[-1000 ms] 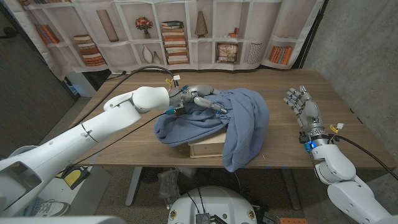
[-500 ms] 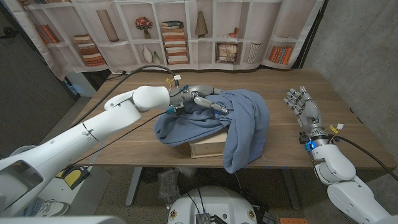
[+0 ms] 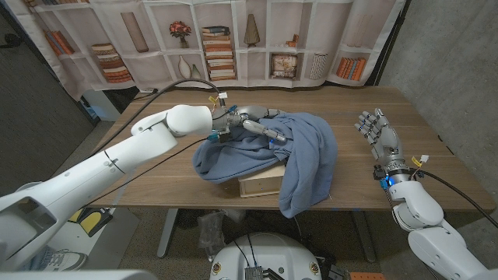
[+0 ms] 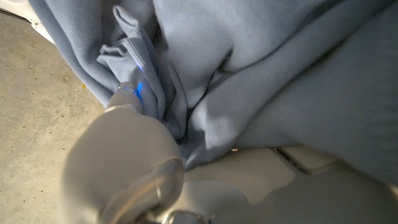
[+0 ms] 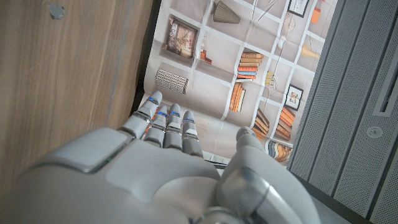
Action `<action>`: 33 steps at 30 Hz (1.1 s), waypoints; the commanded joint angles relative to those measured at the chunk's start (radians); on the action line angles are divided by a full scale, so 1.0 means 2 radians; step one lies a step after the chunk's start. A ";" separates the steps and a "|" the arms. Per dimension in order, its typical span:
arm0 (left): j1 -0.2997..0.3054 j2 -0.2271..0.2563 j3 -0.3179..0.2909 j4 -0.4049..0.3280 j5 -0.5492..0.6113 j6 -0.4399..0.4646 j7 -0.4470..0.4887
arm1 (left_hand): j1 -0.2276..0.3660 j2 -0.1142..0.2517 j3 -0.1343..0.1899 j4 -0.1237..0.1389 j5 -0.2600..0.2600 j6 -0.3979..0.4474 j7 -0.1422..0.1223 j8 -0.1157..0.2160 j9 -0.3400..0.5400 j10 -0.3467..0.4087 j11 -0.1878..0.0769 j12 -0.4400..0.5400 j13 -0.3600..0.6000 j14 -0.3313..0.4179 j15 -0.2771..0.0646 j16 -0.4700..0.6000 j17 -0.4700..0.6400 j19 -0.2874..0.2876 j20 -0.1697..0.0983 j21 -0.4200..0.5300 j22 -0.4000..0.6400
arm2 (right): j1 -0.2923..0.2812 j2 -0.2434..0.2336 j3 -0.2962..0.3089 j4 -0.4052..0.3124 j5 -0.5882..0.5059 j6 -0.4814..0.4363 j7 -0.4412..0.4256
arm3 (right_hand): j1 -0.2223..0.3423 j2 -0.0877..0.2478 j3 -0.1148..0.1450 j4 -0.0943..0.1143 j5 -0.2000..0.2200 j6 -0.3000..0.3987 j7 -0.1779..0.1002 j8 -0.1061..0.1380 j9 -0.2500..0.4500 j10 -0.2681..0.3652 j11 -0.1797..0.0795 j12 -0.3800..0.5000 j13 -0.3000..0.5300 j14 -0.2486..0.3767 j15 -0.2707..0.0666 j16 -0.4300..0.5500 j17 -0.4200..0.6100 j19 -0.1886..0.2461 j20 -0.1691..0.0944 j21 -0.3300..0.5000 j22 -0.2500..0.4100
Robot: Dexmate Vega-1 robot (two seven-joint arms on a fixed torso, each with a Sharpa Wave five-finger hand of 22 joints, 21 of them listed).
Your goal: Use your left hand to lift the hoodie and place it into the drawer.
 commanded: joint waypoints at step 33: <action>0.003 0.006 -0.023 -0.031 0.005 -0.005 0.008 | -0.006 0.003 -0.011 0.001 0.008 0.018 0.011 0.018 -0.006 -0.001 0.003 0.010 -0.015 -0.004 0.004 0.008 -0.009 -0.005 0.000 -0.014 0.001 | -0.003 -0.002 0.005 -0.013 -0.007 -0.008 -0.013 | -0.003 0.003 -0.002 -0.003 0.001 0.004 0.002 0.001 0.001 0.003 0.001 -0.001 0.002 0.004 0.000 -0.001 0.001 0.003 0.002 -0.003 0.002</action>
